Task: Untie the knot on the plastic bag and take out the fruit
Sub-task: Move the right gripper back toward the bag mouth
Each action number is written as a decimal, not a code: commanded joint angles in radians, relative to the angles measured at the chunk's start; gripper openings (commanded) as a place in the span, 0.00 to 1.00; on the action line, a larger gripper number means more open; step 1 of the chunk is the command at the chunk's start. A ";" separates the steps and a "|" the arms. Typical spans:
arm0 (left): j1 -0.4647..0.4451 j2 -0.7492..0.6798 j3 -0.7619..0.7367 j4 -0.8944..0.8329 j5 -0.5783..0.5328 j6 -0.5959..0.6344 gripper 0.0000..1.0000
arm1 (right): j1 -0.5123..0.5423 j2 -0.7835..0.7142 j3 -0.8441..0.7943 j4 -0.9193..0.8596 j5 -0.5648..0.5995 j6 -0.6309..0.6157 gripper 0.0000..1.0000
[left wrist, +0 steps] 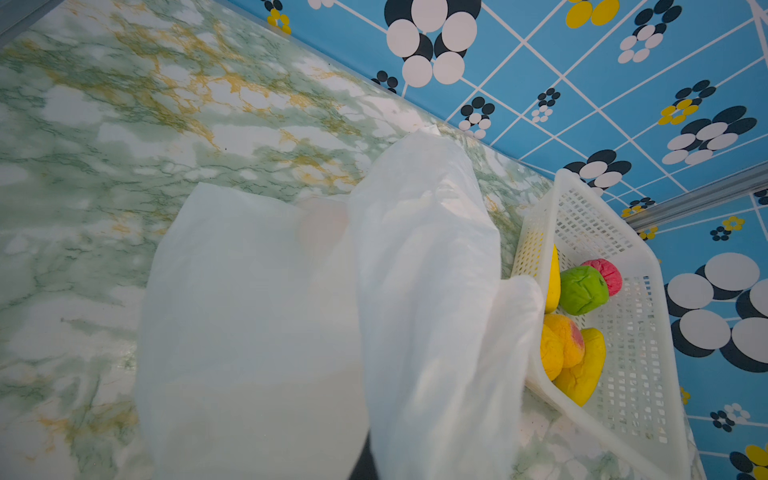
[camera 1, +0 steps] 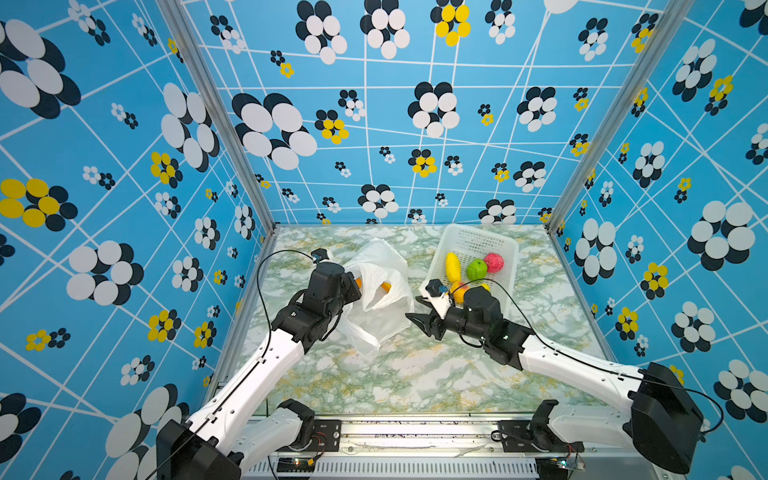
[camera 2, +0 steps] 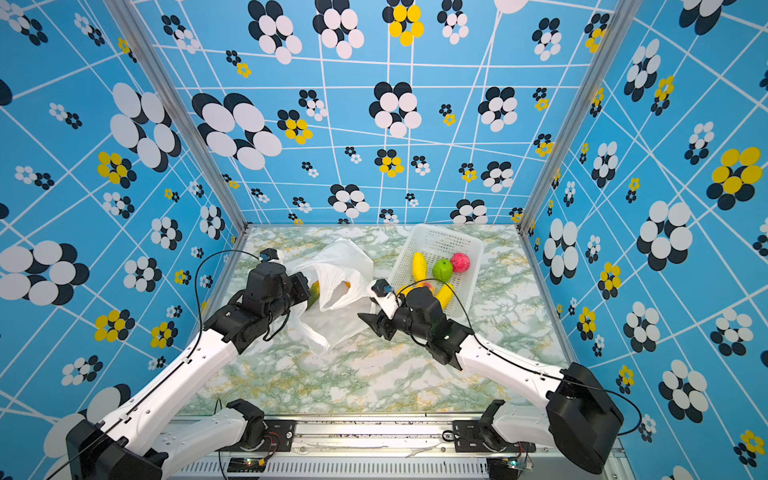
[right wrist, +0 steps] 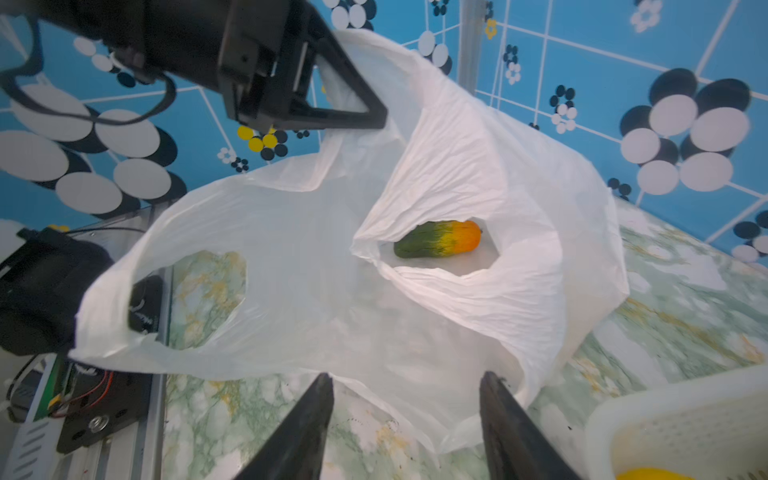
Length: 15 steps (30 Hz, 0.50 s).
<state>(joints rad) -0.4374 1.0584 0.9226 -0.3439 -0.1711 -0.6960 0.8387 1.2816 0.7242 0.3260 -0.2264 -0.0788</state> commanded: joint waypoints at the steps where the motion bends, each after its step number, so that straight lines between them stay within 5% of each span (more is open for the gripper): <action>1: 0.011 -0.014 -0.015 0.015 0.029 -0.005 0.00 | 0.041 0.118 0.075 -0.020 0.055 -0.100 0.54; 15: -0.008 -0.038 -0.012 0.010 0.057 0.016 0.00 | 0.161 0.622 0.442 -0.143 0.488 -0.159 0.41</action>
<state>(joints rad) -0.4400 1.0409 0.9226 -0.3435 -0.1299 -0.6949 0.9890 1.8465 1.0939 0.2379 0.0978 -0.2211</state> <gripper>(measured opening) 0.039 0.411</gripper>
